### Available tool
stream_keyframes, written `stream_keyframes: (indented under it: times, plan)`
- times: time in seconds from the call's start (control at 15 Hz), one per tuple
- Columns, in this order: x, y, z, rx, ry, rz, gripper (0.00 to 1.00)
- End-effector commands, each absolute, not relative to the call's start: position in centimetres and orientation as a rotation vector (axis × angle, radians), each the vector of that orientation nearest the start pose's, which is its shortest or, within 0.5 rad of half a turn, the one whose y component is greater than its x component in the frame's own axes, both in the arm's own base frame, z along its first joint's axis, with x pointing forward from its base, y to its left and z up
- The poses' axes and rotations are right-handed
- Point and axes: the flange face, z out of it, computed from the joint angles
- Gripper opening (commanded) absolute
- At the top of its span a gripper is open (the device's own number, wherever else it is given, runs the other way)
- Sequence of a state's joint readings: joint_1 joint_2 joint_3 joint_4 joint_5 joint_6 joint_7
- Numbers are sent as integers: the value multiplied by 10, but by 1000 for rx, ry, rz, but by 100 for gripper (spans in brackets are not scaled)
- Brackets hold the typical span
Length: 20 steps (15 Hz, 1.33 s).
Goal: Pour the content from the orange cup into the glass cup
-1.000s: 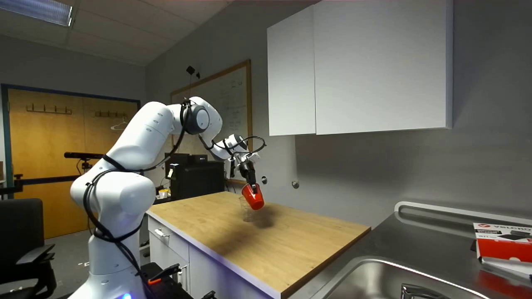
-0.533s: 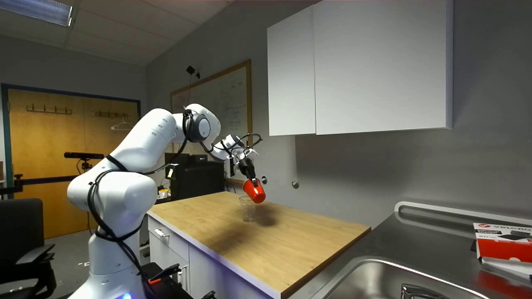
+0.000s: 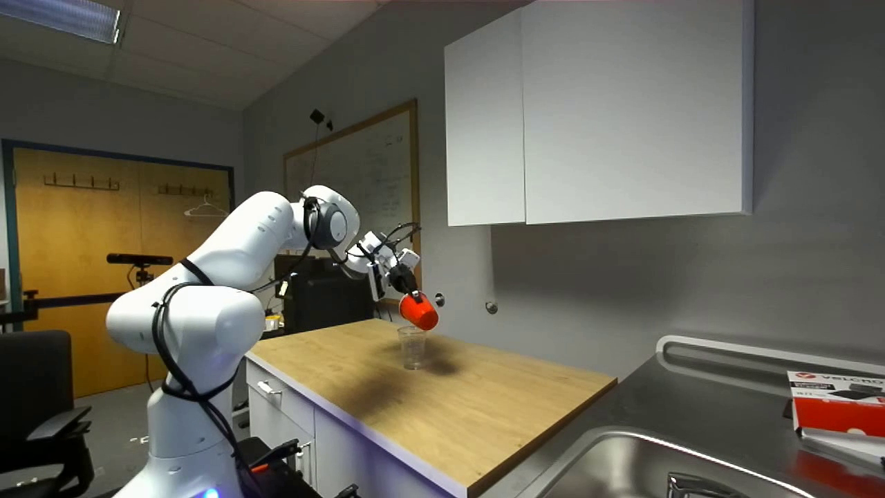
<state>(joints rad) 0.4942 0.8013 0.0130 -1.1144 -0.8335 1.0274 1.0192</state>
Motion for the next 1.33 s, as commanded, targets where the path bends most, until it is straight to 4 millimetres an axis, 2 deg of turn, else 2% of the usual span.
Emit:
stream_keyframes:
  times: [0.0, 0.4, 1.27]
  plan:
    - [628, 247, 336, 1751, -593, 36, 3]
    - [624, 266, 315, 1605, -552, 122, 3]
    - [630, 272, 313, 1386, -556, 286, 3]
